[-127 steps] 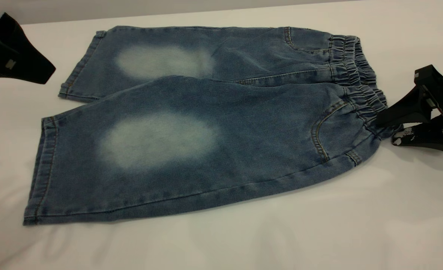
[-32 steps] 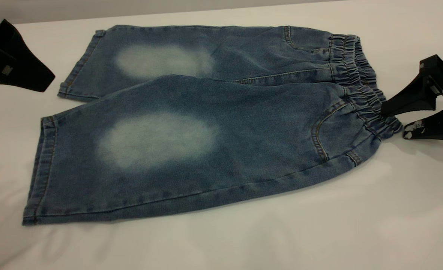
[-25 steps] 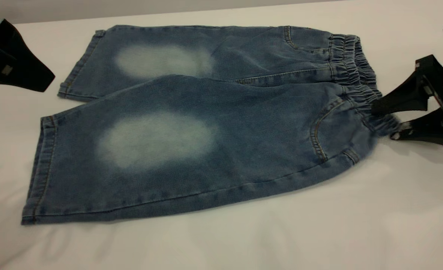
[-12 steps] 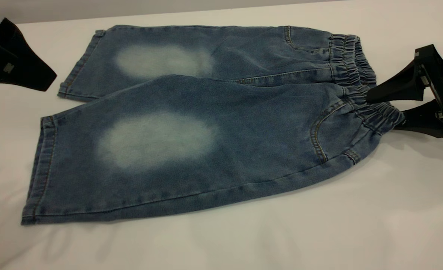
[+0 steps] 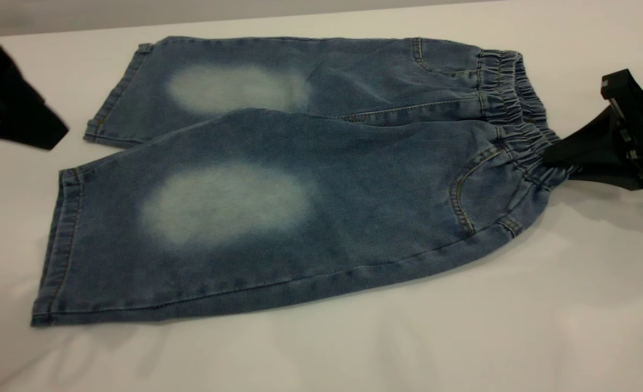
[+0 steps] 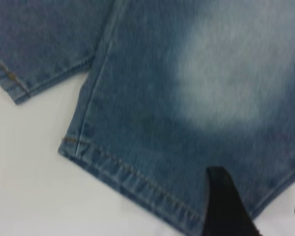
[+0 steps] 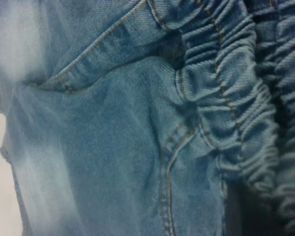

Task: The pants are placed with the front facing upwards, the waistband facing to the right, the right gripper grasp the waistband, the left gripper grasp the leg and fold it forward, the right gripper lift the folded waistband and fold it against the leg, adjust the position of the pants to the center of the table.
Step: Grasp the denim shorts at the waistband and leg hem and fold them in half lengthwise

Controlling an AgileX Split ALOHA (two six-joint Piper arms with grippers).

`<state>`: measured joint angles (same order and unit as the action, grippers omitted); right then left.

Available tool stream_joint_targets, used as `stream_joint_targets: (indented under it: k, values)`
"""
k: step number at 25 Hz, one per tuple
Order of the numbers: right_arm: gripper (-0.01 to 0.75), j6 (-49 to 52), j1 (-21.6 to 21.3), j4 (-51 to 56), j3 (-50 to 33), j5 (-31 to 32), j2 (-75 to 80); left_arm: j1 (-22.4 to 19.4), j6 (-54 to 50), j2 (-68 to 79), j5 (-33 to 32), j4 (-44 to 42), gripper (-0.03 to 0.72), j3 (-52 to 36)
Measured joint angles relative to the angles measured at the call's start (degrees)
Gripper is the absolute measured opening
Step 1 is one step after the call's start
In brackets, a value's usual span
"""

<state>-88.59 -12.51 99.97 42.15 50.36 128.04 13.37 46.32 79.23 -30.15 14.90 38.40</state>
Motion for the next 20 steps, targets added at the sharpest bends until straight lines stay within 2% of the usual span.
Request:
stream_joint_targets:
  k: [4, 8, 17, 20]
  values:
    - [0.031, 0.0, 0.0, 0.0, 0.0, 0.7, 0.0, -0.1, 0.0, 0.8, -1.5, -4.5, 0.333, -2.2]
    - [0.031, -0.2, 0.0, 0.0, 0.0, 2.5, 0.0, -0.1, 2.2, 3.2, -1.3, -4.8, 0.333, -6.6]
    - [0.031, -0.8, 0.0, 0.0, 0.0, 3.3, 0.0, -0.1, 5.4, 10.8, 11.0, -9.0, 0.333, -9.9]
    - [0.031, -1.4, 0.0, 0.0, 0.0, 3.3, 0.0, -0.1, 5.4, 15.1, 12.0, -8.8, 0.333, -9.9]
